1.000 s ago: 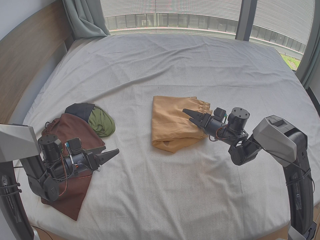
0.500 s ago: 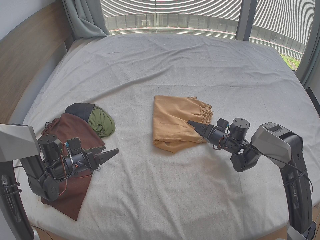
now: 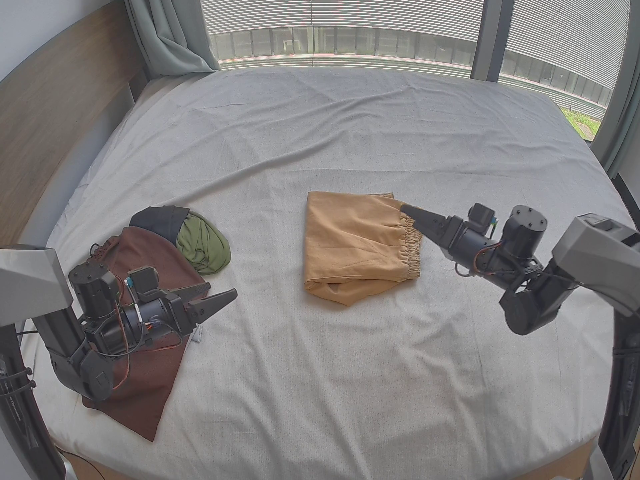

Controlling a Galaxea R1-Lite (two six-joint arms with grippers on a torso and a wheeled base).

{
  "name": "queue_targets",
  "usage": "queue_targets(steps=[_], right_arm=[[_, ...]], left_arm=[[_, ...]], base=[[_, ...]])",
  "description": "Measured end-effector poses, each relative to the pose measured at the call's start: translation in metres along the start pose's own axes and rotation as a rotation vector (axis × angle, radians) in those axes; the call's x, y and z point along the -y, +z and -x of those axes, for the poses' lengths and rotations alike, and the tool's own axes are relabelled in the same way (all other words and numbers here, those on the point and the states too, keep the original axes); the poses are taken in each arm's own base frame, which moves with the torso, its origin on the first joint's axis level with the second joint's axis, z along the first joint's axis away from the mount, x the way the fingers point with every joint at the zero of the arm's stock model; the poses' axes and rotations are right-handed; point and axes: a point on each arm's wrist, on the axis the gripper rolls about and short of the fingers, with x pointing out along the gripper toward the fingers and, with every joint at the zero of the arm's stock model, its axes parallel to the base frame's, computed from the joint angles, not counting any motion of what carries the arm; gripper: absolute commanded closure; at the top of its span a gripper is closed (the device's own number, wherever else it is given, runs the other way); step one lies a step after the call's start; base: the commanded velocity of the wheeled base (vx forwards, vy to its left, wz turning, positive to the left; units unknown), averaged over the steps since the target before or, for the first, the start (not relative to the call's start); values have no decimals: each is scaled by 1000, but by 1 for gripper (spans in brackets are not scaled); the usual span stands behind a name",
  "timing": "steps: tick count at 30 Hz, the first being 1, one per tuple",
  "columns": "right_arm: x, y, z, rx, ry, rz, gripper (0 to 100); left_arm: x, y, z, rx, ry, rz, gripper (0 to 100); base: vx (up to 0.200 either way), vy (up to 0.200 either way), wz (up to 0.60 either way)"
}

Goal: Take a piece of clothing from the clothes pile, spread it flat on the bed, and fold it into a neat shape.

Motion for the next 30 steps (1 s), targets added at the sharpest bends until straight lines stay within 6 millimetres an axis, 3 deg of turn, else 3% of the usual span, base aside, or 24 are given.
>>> queue_targets(steps=[5,11,18,23,30], right_arm=[[-43,11,36,3,-4,117,0],[-74,6,77,-22,-30,261,0],[-92,-8,110,-68,-52,461,0],[-104,-16,131,-89,-64,488,0],[-121,-13,154,-57,-73,542,0]], left_arm=[[18,13,7,26,-53,-39,0],[43,22,19,35,-121,-105,0],[74,16,31,14,-195,-183,0],[100,9,38,-3,-257,-225,0],[120,7,54,12,-283,-256,0]], base=[[0,0,0],[0,0,0],[0,0,0],[0,0,0],[0,0,0]])
